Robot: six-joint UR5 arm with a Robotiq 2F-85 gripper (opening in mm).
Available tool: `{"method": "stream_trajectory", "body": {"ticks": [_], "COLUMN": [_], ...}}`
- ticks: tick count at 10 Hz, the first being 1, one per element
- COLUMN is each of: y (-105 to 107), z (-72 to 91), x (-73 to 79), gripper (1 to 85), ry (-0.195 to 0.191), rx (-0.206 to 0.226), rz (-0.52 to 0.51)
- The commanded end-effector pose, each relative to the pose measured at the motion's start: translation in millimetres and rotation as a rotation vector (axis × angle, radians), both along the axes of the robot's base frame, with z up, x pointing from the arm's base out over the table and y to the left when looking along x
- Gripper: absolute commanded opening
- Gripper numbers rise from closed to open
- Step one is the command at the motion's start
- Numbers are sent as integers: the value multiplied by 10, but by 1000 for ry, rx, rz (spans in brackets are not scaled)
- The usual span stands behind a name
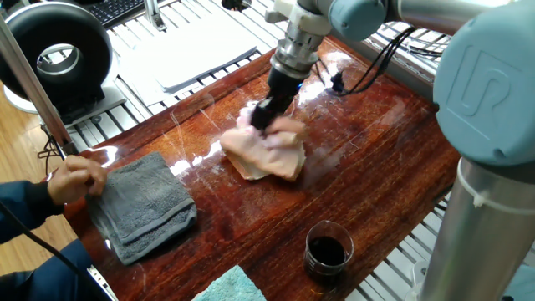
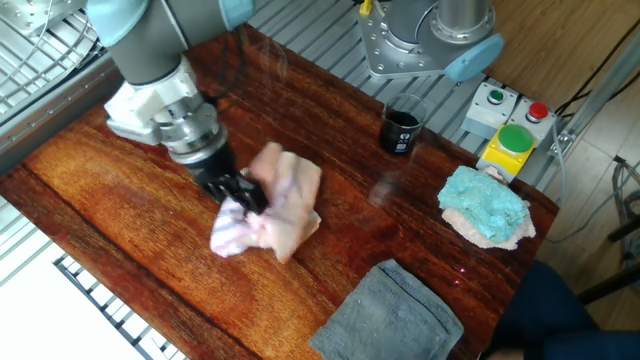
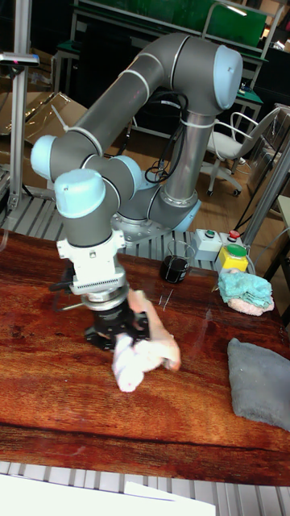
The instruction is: Clean the table with a cloth
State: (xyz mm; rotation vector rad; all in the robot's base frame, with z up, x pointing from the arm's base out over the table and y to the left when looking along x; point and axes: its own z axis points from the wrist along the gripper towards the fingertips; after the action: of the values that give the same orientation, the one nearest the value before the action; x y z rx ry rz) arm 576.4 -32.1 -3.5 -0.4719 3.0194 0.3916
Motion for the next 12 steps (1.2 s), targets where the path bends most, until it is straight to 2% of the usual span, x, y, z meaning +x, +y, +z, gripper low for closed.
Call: {"method": "stream_trajectory", "body": {"ticks": [1, 3, 4, 5, 6, 7, 8, 9, 10, 12], "y": [-546, -687, -795, -772, -479, -225, 143, 358, 609, 1231], "z": [-8, -24, -55, -130, -201, -164, 44, 286, 508, 705], "x": [17, -52, -77, -172, -375, -500, -625, -666, -676, -609], "gripper": [10, 10, 10, 10, 10, 10, 10, 10, 10, 10], "ry": [-41, -50, -69, -65, -15, 37, 123, 180, 223, 254], "rx": [-161, -245, -302, -286, -145, -53, 41, 68, 135, 340], "rz": [198, 250, 289, 285, 212, 126, 10, -59, -127, -296]}}
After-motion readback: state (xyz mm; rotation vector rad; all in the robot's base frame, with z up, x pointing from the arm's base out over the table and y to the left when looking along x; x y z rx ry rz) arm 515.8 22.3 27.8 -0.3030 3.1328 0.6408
